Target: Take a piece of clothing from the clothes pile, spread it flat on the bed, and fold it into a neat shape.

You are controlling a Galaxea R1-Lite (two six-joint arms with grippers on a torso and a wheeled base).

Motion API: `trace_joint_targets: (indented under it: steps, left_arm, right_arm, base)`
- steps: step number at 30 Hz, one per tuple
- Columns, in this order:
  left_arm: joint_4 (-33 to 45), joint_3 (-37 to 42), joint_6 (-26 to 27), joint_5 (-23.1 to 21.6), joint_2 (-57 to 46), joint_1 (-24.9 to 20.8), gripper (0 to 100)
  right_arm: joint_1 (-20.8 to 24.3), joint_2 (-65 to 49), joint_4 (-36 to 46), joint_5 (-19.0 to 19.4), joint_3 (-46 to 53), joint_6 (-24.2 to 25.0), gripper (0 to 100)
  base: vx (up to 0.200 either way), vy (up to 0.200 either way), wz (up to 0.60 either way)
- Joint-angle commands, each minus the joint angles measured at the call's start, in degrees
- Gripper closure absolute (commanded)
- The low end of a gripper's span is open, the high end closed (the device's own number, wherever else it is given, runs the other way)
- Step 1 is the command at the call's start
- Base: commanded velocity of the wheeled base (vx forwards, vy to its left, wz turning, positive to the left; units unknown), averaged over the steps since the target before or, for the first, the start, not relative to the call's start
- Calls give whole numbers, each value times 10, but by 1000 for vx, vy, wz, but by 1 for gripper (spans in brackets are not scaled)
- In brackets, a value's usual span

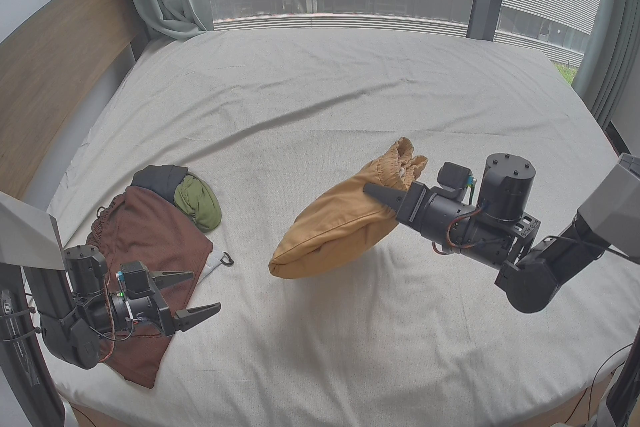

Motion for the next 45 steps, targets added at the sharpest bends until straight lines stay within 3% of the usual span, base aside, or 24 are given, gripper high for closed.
trace_joint_targets:
  steps: [1, 24, 36, 45]
  left_arm:
    - [0, 0, 0, 0, 1, 0, 0]
    - [0, 4, -1, 0, 1, 0, 0]
    - [0, 5, -1, 0, 2, 2, 0]
    - [0, 6, 0, 0, 2, 2, 0]
  right_arm:
    - [-3, 4, 30, 0, -52, 0, 100]
    - [-12, 107, 110, 0, -224, 0, 100]
    - [-20, 152, 181, 12, -361, 2, 100]
    - [-37, 217, 188, 14, -427, 6, 100]
  base:
    - [0, 0, 0]
    - [0, 0, 0]
    - [0, 0, 0]
    - [0, 0, 0]
